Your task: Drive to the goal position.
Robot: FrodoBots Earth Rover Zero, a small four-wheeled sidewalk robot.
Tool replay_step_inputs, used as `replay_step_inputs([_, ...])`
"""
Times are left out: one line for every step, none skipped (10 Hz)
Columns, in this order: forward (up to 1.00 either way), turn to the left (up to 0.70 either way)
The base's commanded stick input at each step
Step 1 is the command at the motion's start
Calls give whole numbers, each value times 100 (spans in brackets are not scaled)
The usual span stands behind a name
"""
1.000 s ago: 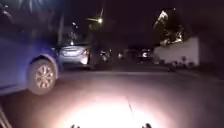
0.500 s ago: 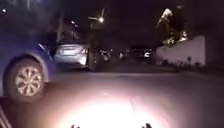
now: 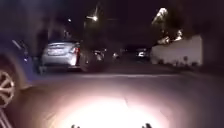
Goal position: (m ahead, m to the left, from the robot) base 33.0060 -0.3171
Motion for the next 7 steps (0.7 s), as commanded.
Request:
replay_step_inputs([85, 0])
replay_step_inputs([85, 0])
replay_step_inputs([85, 0])
replay_step_inputs([85, 0])
replay_step_inputs([85, 0])
replay_step_inputs([85, 0])
replay_step_inputs([85, 0])
